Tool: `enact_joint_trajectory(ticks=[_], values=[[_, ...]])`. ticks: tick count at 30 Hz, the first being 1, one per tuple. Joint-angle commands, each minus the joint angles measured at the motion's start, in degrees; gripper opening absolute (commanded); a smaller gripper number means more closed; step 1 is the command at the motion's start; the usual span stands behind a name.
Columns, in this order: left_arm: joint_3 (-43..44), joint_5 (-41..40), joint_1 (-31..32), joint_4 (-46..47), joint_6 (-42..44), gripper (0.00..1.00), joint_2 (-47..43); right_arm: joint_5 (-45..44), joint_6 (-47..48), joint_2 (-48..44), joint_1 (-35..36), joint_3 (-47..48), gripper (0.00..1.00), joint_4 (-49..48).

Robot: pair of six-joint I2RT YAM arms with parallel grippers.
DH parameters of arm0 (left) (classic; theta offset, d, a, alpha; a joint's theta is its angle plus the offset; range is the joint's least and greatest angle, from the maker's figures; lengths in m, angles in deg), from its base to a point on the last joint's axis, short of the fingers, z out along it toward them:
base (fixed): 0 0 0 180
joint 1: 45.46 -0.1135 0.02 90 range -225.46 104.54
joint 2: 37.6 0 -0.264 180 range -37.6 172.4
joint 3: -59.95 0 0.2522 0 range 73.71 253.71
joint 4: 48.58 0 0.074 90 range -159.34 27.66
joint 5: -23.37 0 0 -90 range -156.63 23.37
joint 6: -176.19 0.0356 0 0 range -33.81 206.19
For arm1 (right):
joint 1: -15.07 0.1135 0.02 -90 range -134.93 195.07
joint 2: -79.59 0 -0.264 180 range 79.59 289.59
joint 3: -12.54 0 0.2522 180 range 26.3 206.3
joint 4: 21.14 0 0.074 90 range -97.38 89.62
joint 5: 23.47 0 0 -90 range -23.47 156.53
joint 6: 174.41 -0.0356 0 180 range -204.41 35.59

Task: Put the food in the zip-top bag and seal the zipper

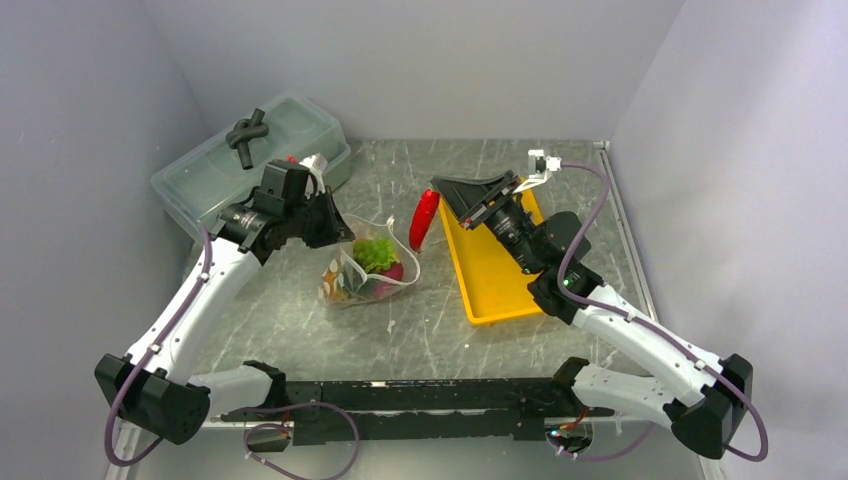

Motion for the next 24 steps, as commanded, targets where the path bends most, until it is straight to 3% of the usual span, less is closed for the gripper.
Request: enact_joint_trajectory(ticks=[1, 12, 24], values=[[0.8, 0.1, -0.3, 3.4, -2.7, 0.00, -2.7, -7.5, -1.9, 1.6, 2.6, -0.9, 0.00, -10.9], [-0.9, -1.4, -0.3, 5.5, -7.0, 0.00, -4.6, -17.2, -7.2, 7.2, 6.5, -0.3, 0.00, -15.1], [-4.3, -1.3, -0.3, 8.5, -10.2, 0.00, -5.8, -21.1, -15.5, 16.2, 7.6, 0.3, 0.00, -20.6]])
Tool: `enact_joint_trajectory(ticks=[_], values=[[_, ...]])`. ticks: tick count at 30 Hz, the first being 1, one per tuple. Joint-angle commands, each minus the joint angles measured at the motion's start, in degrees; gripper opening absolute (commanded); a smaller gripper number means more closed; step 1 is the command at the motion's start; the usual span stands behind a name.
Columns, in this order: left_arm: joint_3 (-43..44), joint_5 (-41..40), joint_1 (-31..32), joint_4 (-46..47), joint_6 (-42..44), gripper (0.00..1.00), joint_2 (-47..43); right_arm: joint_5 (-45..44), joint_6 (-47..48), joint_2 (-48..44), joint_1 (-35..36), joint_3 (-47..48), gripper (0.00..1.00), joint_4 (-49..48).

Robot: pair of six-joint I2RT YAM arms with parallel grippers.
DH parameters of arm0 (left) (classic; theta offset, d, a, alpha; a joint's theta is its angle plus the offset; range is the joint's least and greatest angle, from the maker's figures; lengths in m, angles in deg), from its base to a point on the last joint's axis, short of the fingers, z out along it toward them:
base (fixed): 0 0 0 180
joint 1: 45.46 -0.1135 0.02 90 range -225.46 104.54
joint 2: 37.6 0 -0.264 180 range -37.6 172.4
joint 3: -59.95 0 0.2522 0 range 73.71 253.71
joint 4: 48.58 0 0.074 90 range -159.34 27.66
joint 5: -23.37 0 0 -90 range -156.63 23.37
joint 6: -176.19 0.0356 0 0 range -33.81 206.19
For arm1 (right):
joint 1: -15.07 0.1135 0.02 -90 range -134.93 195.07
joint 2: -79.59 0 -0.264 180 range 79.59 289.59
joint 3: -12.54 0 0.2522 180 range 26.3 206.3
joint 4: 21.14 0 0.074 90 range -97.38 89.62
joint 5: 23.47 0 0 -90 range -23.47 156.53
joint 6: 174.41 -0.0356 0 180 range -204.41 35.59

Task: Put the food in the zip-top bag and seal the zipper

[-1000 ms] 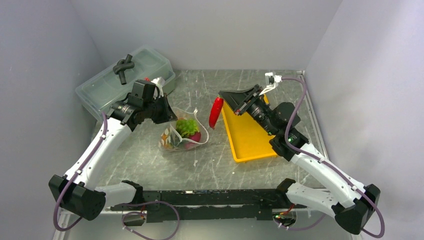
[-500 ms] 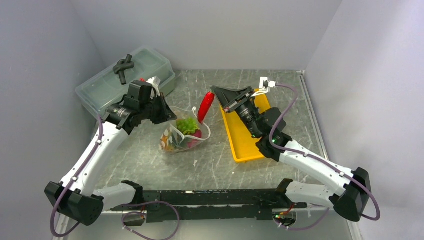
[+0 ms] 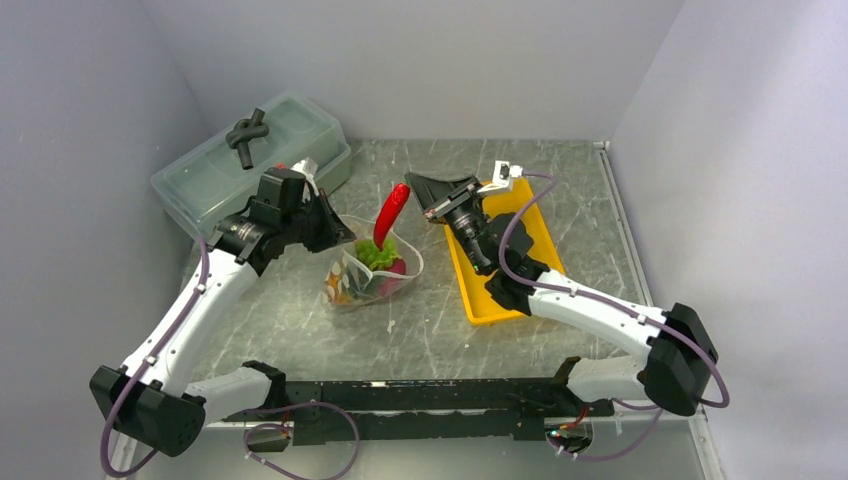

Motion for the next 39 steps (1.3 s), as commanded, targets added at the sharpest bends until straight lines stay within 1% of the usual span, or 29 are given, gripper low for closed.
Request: enact_joint_trajectory(ticks=[1, 12, 17, 20, 25, 28, 34, 39], values=[[-0.5, -0.2, -0.3, 4.8, -2.1, 0.00, -2.4, -2.2, -3.8, 2.3, 0.6, 1.2, 0.00, -7.4], [-0.9, 0.6, -0.3, 3.8, -1.4, 0.00, -2.8, -1.0, -2.1, 10.8, 1.2, -3.8, 0.00, -26.9], [-0.5, 0.6, -0.4, 3.1, -1.0, 0.00, -3.1, 0.9, 1.1, 12.9, 1.2, -4.9, 0.00, -31.9], [-0.4, 0.8, -0.4, 2.9, -0.9, 0.00, -3.1, 1.1, 1.9, 14.7, 1.2, -6.5, 0.00, -36.5], [-0.4, 1.6, -0.4, 3.2, -1.2, 0.00, -3.0, 2.0, 2.9, 19.8, 1.2, -8.5, 0.00, -47.9], [0.1, 1.8, -0.4, 2.6, -1.2, 0.00, -2.9, 2.3, 4.8, 24.6, 1.5, -9.0, 0.00, -57.3], [0.1, 1.8, -0.5, 2.2, -1.2, 0.00, -3.3, 3.6, 6.9, 29.1, 2.0, -7.4, 0.00, -58.6], [-0.1, 2.4, -0.5, 2.3, -1.5, 0.00, -3.3, 5.0, 6.0, 32.1, 2.2, -5.5, 0.00, -58.5]])
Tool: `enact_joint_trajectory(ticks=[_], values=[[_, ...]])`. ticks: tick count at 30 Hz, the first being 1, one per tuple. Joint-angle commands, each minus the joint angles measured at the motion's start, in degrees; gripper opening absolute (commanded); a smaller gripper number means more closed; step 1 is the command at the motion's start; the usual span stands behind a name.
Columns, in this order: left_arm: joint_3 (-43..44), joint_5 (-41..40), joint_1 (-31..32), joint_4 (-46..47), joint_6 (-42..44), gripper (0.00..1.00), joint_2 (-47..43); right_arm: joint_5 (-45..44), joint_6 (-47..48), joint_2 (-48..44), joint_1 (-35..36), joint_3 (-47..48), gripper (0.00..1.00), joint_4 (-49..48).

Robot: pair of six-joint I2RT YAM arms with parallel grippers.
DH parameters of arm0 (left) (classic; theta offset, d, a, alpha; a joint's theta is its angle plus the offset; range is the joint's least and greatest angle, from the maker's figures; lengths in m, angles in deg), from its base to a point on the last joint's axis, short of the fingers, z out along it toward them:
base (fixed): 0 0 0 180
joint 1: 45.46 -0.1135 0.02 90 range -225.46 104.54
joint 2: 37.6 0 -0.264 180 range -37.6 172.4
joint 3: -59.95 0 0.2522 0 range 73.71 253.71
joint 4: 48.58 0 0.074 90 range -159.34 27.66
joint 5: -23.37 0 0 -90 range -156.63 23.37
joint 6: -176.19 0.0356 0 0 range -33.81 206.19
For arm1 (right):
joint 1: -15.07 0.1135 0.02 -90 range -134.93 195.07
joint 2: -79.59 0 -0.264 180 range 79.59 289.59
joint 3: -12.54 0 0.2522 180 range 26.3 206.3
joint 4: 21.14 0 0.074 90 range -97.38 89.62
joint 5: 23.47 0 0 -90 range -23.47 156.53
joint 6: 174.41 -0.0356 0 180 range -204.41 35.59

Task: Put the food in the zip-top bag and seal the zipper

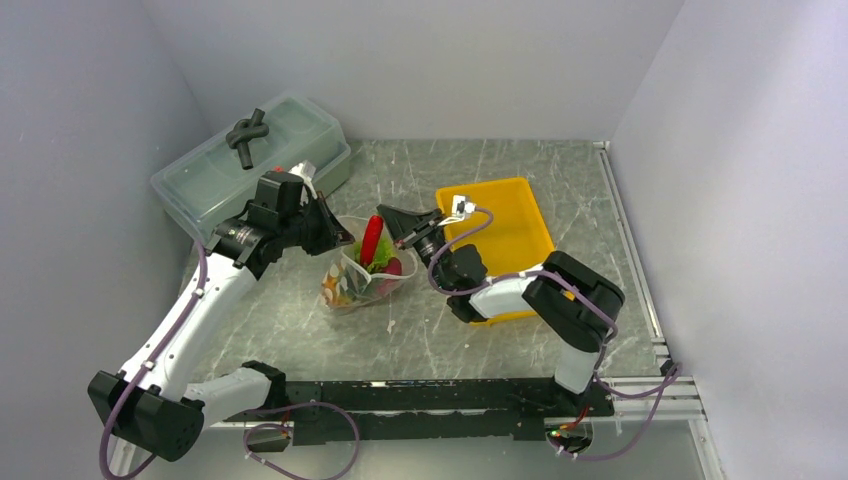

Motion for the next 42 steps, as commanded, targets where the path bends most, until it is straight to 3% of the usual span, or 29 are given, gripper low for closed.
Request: enact_joint_trajectory(ticks=[1, 11, 19, 23, 25, 42], values=[[1.6, 2.1, -0.2, 1.7, -0.8, 0.00, -1.8, 2.4, 0.4, 1.9, 0.6, 3.0, 0.00, -14.6], [2.1, 1.9, -0.3, 1.2, -0.5, 0.00, -1.7, 5.1, 5.4, 0.8, 1.6, 1.1, 0.00, -13.7], [2.2, 1.6, -0.3, 0.9, -0.2, 0.00, -1.7, 10.9, 9.9, -5.7, 1.7, -1.1, 0.17, -8.2], [2.4, 1.2, -0.4, 0.6, 0.0, 0.00, -1.7, 15.5, 12.6, -9.3, 1.8, 0.1, 0.11, 0.7], [2.5, 1.1, -0.4, 0.5, -0.1, 0.00, -1.9, 16.5, 14.1, -10.4, 2.0, 0.8, 0.01, 5.2], [2.8, 2.9, -0.5, 1.2, -0.1, 0.00, -1.8, 9.9, 18.2, -6.9, 4.3, -3.1, 0.00, 10.5]])
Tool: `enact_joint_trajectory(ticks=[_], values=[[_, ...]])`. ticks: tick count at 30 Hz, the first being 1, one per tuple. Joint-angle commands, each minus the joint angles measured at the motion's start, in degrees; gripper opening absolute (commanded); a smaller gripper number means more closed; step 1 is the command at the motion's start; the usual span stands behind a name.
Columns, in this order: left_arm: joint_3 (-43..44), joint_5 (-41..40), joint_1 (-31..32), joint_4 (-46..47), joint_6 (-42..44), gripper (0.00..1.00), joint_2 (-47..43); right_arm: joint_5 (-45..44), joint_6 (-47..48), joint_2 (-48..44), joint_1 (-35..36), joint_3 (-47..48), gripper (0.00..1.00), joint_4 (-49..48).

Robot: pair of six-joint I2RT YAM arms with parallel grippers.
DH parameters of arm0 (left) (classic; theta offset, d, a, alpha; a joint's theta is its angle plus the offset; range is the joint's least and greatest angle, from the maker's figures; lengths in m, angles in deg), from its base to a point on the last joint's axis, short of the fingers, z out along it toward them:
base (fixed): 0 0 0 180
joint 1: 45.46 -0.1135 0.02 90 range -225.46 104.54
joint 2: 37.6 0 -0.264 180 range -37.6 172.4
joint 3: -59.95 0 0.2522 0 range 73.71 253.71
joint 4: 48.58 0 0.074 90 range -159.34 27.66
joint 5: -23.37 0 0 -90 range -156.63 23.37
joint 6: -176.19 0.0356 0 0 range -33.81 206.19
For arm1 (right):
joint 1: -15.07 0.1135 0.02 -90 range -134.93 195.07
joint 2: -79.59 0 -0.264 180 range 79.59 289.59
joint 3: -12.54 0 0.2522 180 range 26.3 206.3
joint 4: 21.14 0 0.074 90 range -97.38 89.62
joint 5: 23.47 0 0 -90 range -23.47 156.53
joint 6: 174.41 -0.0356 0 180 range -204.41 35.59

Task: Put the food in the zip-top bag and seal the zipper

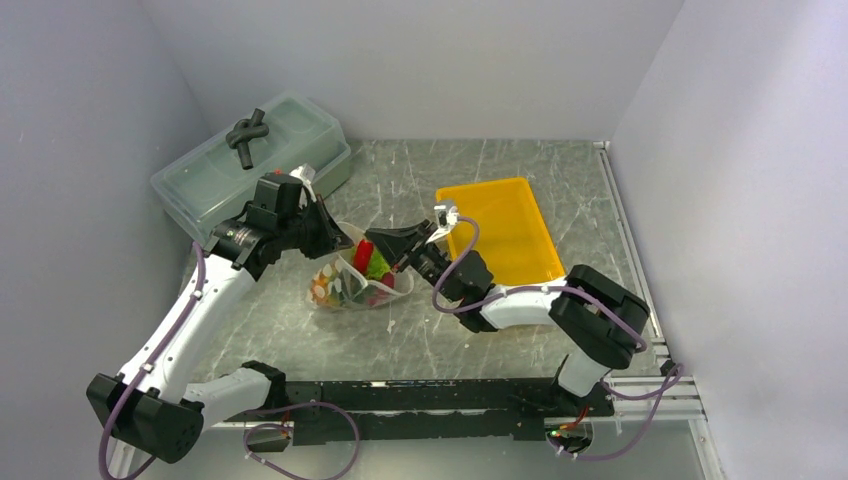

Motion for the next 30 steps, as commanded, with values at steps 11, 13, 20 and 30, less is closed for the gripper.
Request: enact_joint_trajectory(ticks=[11, 13, 20, 30], values=[[3.3, 3.1, -0.3, 2.9, 0.6, 0.00, -1.1, -7.4, 11.3, 4.7, 3.8, -1.3, 0.00, 4.3], [3.4, 3.2, -0.3, 2.8, 0.6, 0.00, -0.9, -7.5, 12.8, 4.3, 4.7, -1.4, 0.00, 3.9], [3.3, 3.2, -0.3, 2.6, 0.9, 0.00, -0.8, -7.7, 17.0, 0.7, 7.4, -3.0, 0.00, 2.0], [2.9, 2.6, -0.3, 1.8, 1.7, 0.00, -0.9, -7.1, 17.4, -7.6, 8.5, -1.6, 0.10, 12.1]])
